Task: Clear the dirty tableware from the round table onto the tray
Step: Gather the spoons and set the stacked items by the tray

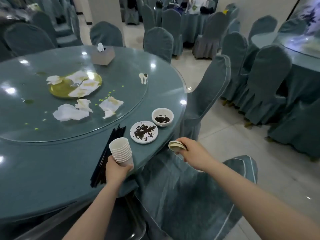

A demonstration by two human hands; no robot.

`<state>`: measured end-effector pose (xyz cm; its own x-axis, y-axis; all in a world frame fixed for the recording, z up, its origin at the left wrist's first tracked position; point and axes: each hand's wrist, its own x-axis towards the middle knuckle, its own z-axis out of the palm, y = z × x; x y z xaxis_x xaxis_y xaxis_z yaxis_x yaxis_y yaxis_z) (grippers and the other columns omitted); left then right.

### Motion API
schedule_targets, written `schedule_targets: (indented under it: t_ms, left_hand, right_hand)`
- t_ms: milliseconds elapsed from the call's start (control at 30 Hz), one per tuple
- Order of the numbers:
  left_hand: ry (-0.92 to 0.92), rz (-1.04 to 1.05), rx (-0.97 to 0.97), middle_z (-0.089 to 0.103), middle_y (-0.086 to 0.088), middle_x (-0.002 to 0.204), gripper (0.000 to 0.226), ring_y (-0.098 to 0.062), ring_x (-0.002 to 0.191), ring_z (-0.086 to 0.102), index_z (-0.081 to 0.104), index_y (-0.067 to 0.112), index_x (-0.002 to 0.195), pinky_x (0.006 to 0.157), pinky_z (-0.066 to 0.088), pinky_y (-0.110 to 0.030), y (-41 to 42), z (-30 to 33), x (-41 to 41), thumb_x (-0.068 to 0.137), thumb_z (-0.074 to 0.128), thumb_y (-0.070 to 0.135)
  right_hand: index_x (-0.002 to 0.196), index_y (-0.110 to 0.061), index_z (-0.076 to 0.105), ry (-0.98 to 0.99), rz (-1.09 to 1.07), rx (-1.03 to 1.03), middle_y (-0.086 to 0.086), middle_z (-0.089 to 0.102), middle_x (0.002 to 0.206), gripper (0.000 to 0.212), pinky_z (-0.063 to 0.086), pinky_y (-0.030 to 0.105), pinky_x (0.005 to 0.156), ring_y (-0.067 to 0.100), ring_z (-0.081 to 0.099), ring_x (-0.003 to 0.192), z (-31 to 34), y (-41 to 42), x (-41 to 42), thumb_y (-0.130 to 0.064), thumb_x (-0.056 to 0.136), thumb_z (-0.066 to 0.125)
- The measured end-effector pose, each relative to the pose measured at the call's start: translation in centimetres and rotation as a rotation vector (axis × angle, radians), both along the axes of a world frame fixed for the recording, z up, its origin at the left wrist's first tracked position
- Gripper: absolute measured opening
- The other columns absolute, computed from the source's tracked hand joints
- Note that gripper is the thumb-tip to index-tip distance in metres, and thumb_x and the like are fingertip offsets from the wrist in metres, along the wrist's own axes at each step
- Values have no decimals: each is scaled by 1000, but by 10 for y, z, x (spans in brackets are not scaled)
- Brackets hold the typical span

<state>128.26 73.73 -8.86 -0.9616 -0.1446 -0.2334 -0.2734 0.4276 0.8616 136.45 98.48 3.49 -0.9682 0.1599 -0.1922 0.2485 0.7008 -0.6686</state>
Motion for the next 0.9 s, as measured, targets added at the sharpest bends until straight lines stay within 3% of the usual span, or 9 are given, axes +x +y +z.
schedule_targets:
  t_ms: [100, 200, 333, 500, 667, 900]
  left_hand:
    - [36, -34, -47, 61, -14, 111, 63, -34, 99, 60, 52, 6, 114, 82, 51, -43, 11, -14, -17, 61, 84, 14]
    - [76, -25, -75, 62, -15, 108, 58, -35, 95, 62, 54, 6, 112, 80, 53, -46, 17, -21, -30, 63, 83, 17]
    - [115, -19, -69, 64, -13, 108, 58, -32, 96, 62, 55, 7, 113, 76, 49, -37, 19, -24, -48, 64, 84, 16]
    - [89, 39, -55, 62, -9, 120, 64, -31, 109, 58, 50, 16, 122, 87, 45, -38, 20, -28, -58, 66, 82, 14]
    - [-5, 74, -65, 49, -8, 141, 90, -30, 127, 48, 28, 14, 145, 103, 39, -44, 21, -30, -26, 72, 80, 11]
    - [-26, -3, 64, 46, -12, 144, 78, -20, 130, 45, 30, 11, 147, 103, 35, -30, 54, -11, 41, 81, 70, 1]
  right_hand:
    - [113, -25, 52, -5, 13, 103, -7, 65, 98, 22, 40, 27, 70, 16, 57, 81, -12, 12, 0, -15, 93, 50]
    - [107, -27, 48, 22, 22, 170, -2, 66, 92, 17, 45, 33, 65, 20, 58, 78, -17, 23, 0, -17, 94, 50]
    - [96, -33, 48, 49, 32, 168, -6, 63, 82, 12, 48, 38, 66, 17, 57, 74, -18, 34, -3, -22, 93, 51]
    - [91, -33, 59, 118, 35, 163, -16, 63, 83, 15, 47, 30, 70, 8, 57, 78, -17, 47, -11, -19, 87, 59]
    - [94, -34, 58, 123, 51, 136, -19, 62, 77, 14, 49, 32, 68, 7, 58, 75, -22, 56, -14, -21, 88, 60]
    - [98, -31, 59, 171, 153, 47, -15, 67, 89, 17, 45, 28, 69, 10, 59, 80, -11, 86, -14, -17, 87, 59]
